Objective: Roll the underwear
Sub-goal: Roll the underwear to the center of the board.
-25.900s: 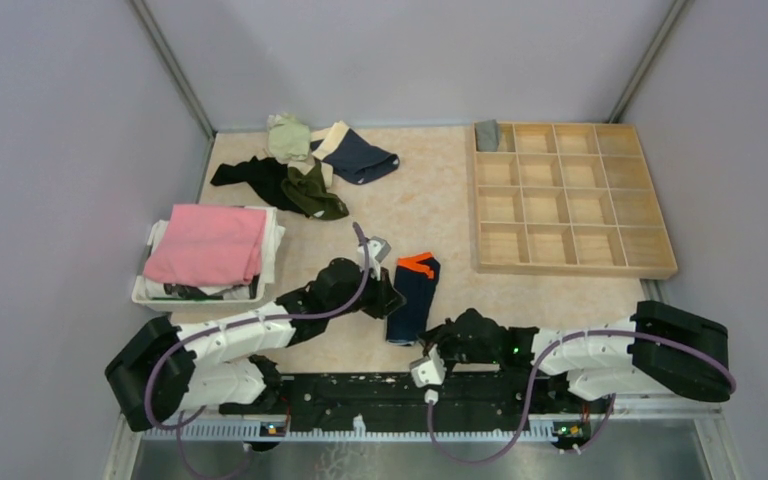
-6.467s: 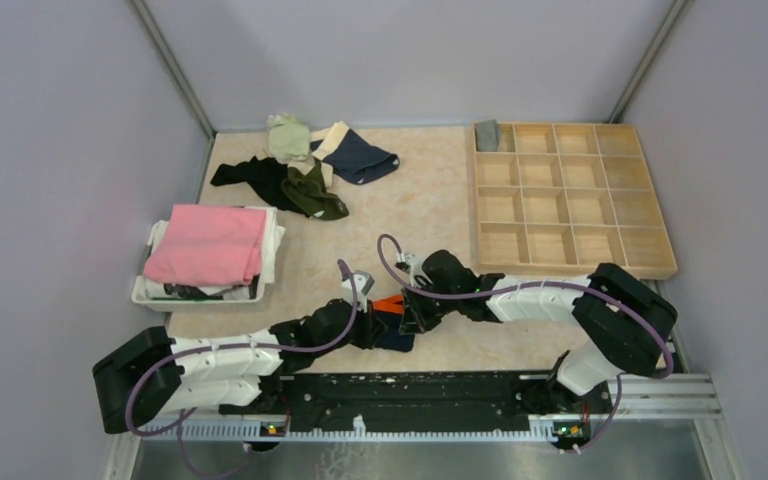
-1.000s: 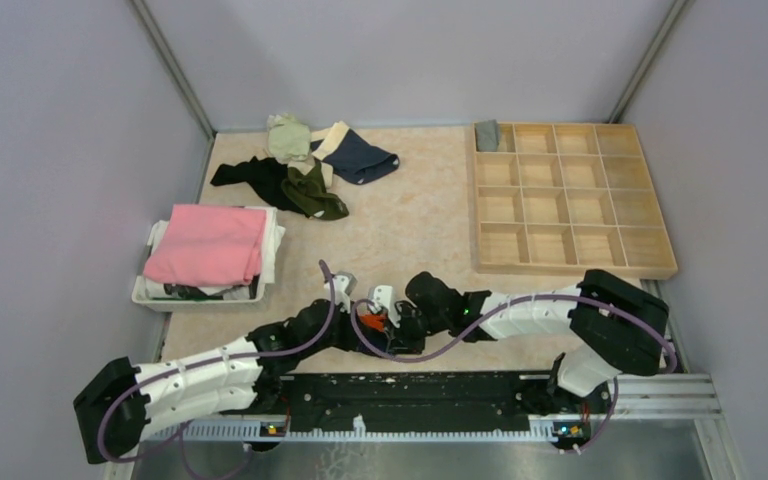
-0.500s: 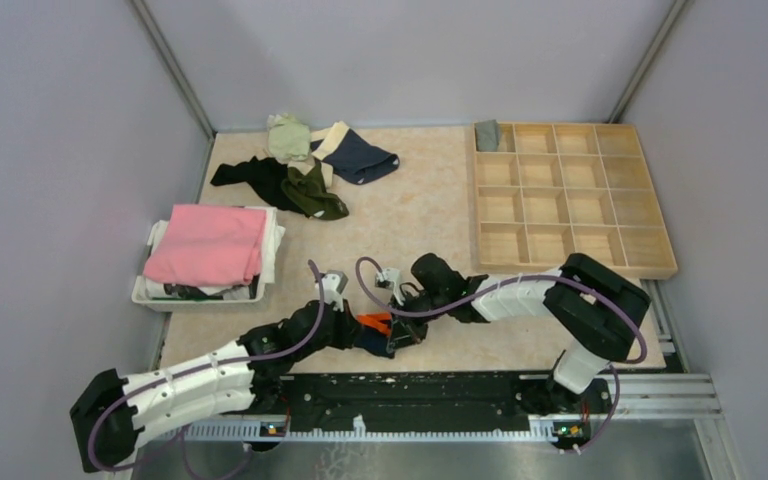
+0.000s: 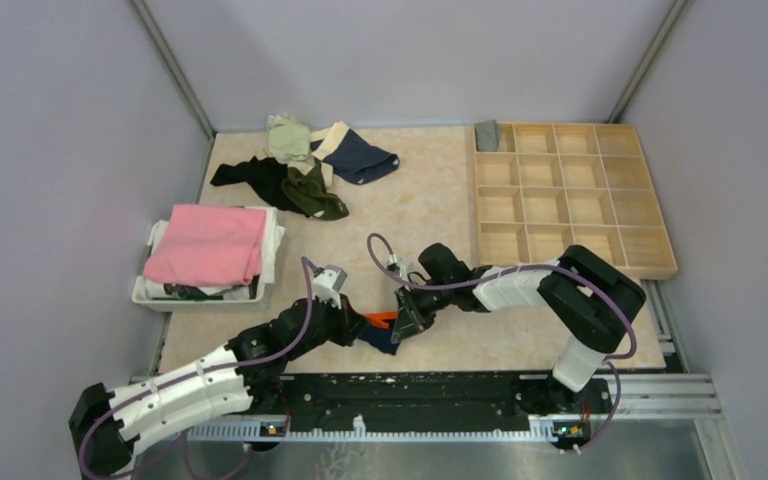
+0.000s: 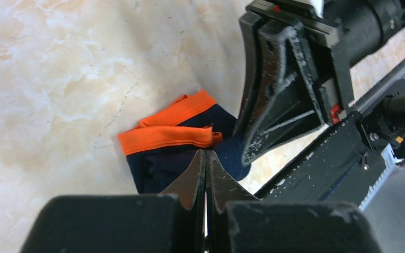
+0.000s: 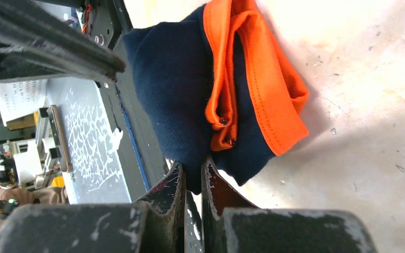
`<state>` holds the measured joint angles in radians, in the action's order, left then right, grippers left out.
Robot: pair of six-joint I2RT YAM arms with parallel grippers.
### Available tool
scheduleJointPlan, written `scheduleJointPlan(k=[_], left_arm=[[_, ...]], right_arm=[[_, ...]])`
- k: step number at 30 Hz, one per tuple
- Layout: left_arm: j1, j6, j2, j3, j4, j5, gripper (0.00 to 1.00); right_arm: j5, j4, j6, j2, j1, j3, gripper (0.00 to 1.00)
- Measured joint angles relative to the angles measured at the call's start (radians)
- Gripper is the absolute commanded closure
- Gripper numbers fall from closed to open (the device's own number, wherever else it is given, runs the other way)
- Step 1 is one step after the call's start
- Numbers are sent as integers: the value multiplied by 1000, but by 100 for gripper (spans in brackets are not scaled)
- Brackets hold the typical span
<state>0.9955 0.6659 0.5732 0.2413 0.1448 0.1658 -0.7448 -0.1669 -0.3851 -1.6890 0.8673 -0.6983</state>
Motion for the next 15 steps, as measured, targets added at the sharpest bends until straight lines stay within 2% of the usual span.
scheduleJointPlan(k=[15], left_arm=[[0,-46,97,-12,-98,-121,100]], right_arm=[[21,68,-56,-9,-22,-31,100]])
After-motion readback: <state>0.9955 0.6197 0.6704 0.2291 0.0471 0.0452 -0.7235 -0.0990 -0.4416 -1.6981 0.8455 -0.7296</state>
